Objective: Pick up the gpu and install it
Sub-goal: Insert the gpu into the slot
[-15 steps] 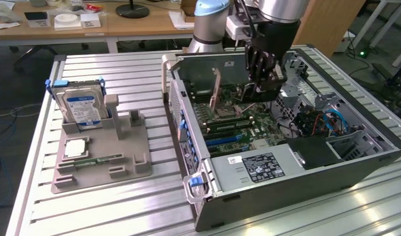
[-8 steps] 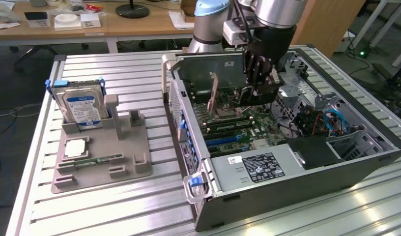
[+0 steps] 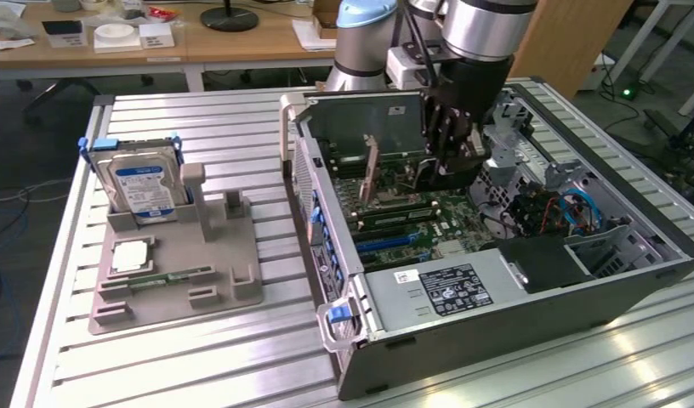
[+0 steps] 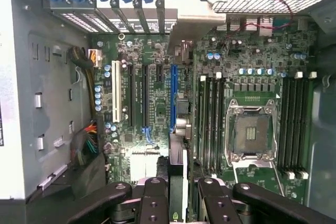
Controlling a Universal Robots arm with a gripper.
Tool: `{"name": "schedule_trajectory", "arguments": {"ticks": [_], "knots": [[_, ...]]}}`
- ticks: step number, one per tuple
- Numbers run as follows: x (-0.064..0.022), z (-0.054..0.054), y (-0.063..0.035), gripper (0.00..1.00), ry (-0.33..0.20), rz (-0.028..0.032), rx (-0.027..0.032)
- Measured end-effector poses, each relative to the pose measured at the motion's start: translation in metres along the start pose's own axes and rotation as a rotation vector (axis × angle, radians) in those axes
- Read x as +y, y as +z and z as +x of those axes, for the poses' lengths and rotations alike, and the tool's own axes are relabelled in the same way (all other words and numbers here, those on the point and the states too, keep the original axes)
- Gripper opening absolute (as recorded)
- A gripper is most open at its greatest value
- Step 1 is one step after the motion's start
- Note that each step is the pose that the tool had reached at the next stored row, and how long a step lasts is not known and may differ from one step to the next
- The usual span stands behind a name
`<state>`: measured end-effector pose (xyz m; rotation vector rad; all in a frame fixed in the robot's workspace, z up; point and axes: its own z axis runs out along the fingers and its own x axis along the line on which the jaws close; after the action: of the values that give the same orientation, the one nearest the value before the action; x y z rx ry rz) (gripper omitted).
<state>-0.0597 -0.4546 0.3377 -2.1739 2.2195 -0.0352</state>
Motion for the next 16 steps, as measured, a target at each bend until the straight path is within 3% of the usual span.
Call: {"name": "schedule_trajectory", "arguments": {"ticks": [8, 16], "knots": [[0.0101, 0.0, 0.0131, 0.27, 0.0, -0.0016, 0.0002], [0.0117, 0.004, 0.024, 0.27, 0.0, -0.0016, 0.0002]]}}
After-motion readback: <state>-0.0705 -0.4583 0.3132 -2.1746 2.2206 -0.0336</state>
